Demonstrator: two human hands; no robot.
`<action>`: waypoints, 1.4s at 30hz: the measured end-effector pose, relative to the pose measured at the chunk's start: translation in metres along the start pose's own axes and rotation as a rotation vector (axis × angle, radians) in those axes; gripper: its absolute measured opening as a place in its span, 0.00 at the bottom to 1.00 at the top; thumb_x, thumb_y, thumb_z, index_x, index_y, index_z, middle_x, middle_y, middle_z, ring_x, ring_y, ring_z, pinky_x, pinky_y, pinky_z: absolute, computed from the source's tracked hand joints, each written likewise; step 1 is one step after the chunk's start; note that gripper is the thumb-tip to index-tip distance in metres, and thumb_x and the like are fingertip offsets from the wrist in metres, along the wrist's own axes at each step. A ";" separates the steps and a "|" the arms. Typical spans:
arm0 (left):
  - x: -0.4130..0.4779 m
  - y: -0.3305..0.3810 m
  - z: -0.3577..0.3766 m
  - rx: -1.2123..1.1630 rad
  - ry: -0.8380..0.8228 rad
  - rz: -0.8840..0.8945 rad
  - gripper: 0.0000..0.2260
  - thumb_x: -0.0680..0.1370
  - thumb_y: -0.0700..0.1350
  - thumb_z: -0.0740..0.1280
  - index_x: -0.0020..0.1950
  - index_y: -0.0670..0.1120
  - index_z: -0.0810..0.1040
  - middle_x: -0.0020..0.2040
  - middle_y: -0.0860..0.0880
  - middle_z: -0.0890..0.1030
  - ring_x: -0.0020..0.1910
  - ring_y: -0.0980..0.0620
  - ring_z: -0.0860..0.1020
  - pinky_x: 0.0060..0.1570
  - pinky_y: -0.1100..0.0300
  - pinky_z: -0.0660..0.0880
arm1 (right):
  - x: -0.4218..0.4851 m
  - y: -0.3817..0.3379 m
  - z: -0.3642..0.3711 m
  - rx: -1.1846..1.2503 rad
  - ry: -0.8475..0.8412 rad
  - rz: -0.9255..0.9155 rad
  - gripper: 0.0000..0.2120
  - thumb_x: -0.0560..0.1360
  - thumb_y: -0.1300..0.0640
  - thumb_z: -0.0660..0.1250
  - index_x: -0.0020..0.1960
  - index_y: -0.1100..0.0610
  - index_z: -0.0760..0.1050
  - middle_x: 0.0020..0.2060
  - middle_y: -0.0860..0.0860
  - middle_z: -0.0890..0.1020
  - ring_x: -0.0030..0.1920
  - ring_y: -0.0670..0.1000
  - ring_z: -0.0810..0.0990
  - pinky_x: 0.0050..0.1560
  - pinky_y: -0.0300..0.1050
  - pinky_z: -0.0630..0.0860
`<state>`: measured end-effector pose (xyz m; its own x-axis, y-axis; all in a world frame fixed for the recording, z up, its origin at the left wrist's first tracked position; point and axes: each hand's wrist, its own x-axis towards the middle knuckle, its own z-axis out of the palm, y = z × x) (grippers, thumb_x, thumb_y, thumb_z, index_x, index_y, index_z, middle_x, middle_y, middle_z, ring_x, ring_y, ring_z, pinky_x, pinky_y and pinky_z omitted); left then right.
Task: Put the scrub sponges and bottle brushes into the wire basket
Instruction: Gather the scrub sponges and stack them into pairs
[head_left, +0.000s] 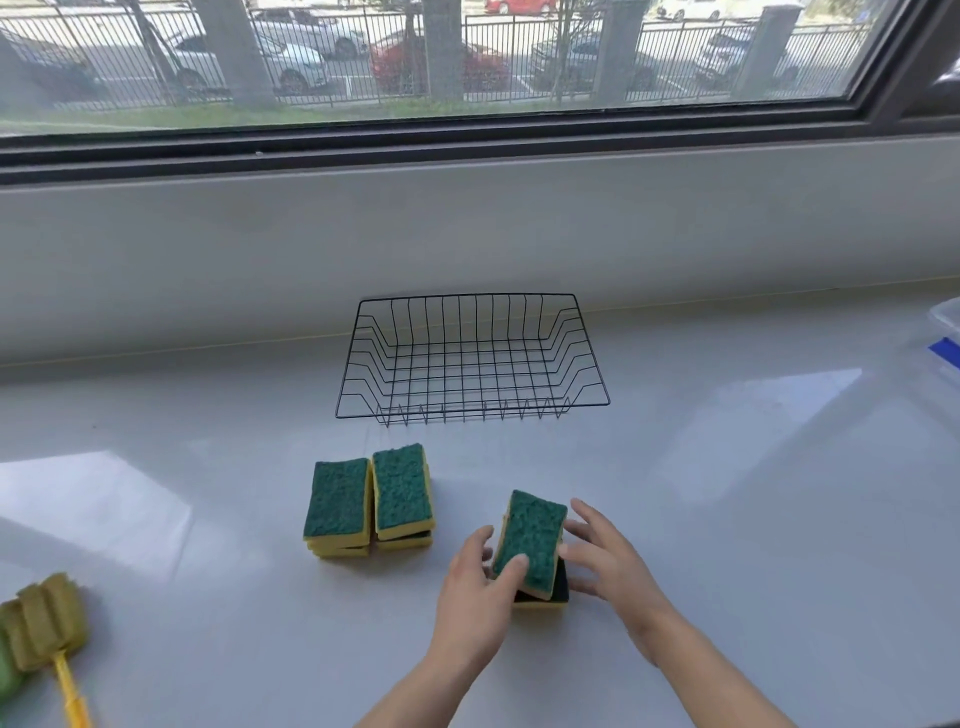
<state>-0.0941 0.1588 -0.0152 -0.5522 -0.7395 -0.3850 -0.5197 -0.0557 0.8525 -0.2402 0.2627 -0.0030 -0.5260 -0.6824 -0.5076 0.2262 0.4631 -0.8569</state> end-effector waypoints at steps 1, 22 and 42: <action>-0.001 0.002 0.001 -0.073 -0.039 -0.053 0.21 0.74 0.54 0.68 0.66 0.56 0.71 0.59 0.54 0.78 0.57 0.53 0.78 0.60 0.49 0.76 | -0.001 -0.003 0.004 0.004 0.004 0.009 0.27 0.74 0.52 0.74 0.71 0.46 0.71 0.65 0.47 0.79 0.57 0.46 0.84 0.52 0.48 0.83; 0.011 -0.005 0.000 -0.042 0.060 0.015 0.22 0.68 0.43 0.74 0.59 0.59 0.76 0.46 0.58 0.83 0.45 0.61 0.81 0.48 0.58 0.79 | 0.029 -0.048 0.033 -0.405 0.108 -0.028 0.18 0.75 0.63 0.67 0.61 0.47 0.76 0.50 0.45 0.81 0.51 0.51 0.83 0.55 0.56 0.82; 0.003 -0.011 -0.039 0.065 0.192 0.178 0.21 0.73 0.38 0.69 0.64 0.53 0.76 0.51 0.57 0.76 0.46 0.59 0.77 0.45 0.66 0.74 | 0.036 -0.023 0.041 -0.237 0.091 0.053 0.24 0.76 0.48 0.72 0.69 0.49 0.72 0.54 0.49 0.83 0.52 0.52 0.85 0.59 0.60 0.81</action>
<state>-0.0645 0.1316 -0.0122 -0.5081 -0.8478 -0.1520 -0.4696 0.1248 0.8740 -0.2311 0.2044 -0.0047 -0.5924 -0.6048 -0.5322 0.0628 0.6239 -0.7790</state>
